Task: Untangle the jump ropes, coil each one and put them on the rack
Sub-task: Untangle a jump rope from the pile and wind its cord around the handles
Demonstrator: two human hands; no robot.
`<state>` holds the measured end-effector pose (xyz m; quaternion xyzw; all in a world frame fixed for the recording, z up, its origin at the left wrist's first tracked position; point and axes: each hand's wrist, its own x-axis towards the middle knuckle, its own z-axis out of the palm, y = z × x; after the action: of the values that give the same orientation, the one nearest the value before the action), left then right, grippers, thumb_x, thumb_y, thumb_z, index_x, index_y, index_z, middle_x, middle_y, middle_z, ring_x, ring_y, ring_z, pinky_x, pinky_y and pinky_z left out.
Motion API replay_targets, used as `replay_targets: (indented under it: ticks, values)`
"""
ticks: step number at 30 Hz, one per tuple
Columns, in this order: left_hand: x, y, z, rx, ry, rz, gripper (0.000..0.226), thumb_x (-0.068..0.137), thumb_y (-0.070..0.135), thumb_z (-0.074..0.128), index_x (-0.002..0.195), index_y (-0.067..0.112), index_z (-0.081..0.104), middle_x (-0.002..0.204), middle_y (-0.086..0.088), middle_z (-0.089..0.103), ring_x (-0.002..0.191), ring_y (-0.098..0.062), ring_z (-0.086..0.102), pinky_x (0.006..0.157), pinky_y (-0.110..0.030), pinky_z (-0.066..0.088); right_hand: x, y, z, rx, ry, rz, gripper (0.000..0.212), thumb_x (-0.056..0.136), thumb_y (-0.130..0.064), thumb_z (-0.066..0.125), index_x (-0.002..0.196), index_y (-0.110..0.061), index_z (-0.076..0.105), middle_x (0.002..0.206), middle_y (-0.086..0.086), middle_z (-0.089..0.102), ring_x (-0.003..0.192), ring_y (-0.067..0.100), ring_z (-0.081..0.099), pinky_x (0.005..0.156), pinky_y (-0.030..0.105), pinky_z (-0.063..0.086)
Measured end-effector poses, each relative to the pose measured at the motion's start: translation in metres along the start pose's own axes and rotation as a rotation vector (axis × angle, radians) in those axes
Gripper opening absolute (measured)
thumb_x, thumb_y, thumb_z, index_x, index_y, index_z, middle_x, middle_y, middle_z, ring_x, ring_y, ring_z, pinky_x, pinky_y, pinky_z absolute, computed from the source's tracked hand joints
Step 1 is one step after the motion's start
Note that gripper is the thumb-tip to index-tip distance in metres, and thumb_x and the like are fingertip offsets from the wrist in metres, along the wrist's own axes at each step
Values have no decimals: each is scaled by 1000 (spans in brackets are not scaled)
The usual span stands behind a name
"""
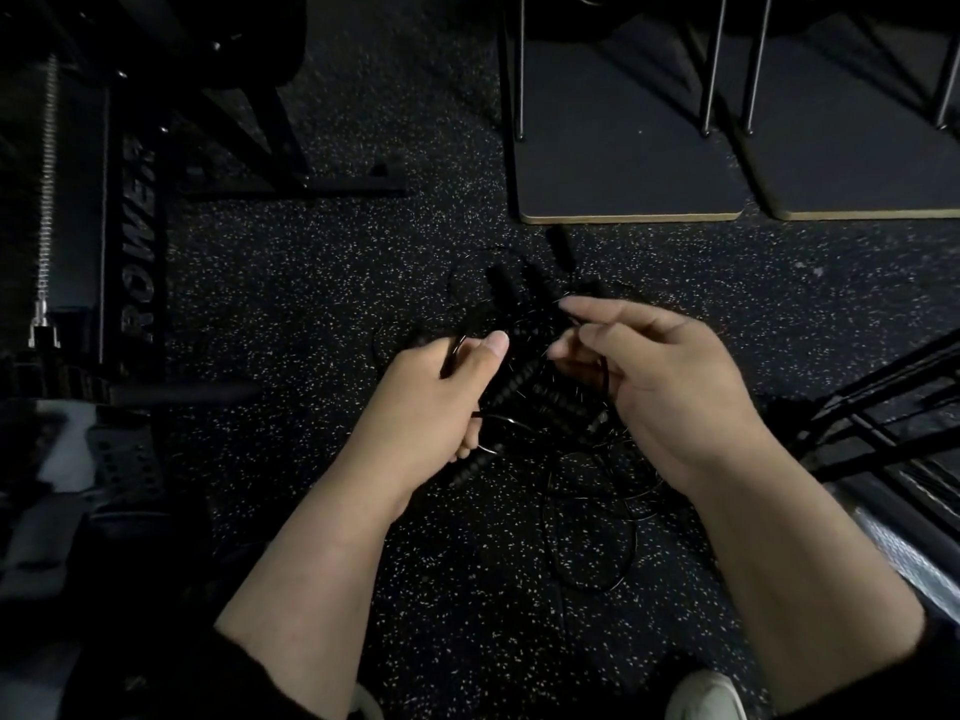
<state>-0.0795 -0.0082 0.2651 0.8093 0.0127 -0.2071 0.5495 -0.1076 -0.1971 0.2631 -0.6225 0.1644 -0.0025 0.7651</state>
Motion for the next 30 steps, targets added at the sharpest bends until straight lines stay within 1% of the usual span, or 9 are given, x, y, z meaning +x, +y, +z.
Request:
replay_targets:
  ticks: [4, 8, 13, 15, 18, 22, 25, 29, 30]
  values:
    - [-2, 4, 4, -132, -75, -101, 56, 98, 65, 48, 117, 17, 71, 57, -2, 56, 54, -15, 54, 55, -32, 48, -4, 0, 2, -91, -59, 0, 23, 100, -4, 58, 107, -14, 79, 91, 12, 78, 87, 22, 72, 89, 42, 57]
    - [-4, 7, 6, -281, -102, -164, 46, 95, 65, 53, 102, 25, 73, 56, -2, 54, 50, -15, 52, 55, -33, 46, -5, 0, 2, -164, -137, 5, 22, 100, -5, 61, 105, -15, 79, 89, 11, 79, 86, 22, 72, 92, 46, 56]
    - [-2, 5, 8, -363, -76, -147, 25, 96, 42, 67, 95, 17, 70, 57, 2, 54, 48, -12, 48, 52, -31, 43, -6, 1, 0, -203, -251, 15, 21, 99, -5, 61, 109, -12, 78, 90, 10, 79, 83, 17, 71, 77, 26, 54]
    - [-1, 3, 9, -378, -68, -144, 13, 99, 31, 67, 95, 19, 71, 57, 1, 54, 48, -12, 47, 52, -31, 42, -5, 3, 1, -175, -255, 23, 23, 102, -8, 56, 107, -11, 78, 91, 13, 79, 85, 20, 72, 76, 29, 54]
    - [0, 1, 10, -352, -64, -120, 15, 100, 25, 64, 88, 18, 69, 61, 0, 54, 49, -12, 47, 52, -31, 42, -4, 6, 0, -97, -267, 61, 29, 107, -13, 48, 106, -6, 76, 92, 17, 77, 85, 25, 72, 77, 38, 55]
    - [-2, 3, 10, -374, -88, -168, 28, 100, 36, 64, 79, 18, 67, 56, -1, 55, 49, -15, 47, 52, -31, 42, -5, 9, 3, -210, -319, 30, 19, 101, -10, 60, 103, -13, 79, 90, 10, 78, 83, 19, 70, 77, 29, 57]
    - [-2, 3, 8, -440, -97, -214, 28, 98, 28, 67, 73, 17, 63, 55, -3, 53, 48, -17, 45, 52, -30, 40, -3, 13, 4, -198, -323, 54, 8, 96, -8, 69, 99, -15, 70, 85, 9, 76, 81, 23, 70, 83, 37, 57]
    - [-4, 3, 7, -385, -164, -176, 13, 100, 25, 64, 89, 18, 67, 54, -2, 52, 51, -15, 49, 54, -31, 39, -1, 13, 4, -215, -396, 92, 13, 94, -13, 73, 101, -17, 64, 90, 15, 77, 84, 29, 70, 85, 45, 57]
    - [-4, 3, 8, -352, -164, -156, 11, 101, 23, 61, 93, 17, 65, 53, -1, 50, 51, -14, 50, 55, -32, 40, -2, 15, 4, -243, -390, 91, 15, 95, -15, 72, 107, -17, 63, 91, 11, 77, 84, 26, 70, 84, 42, 57]
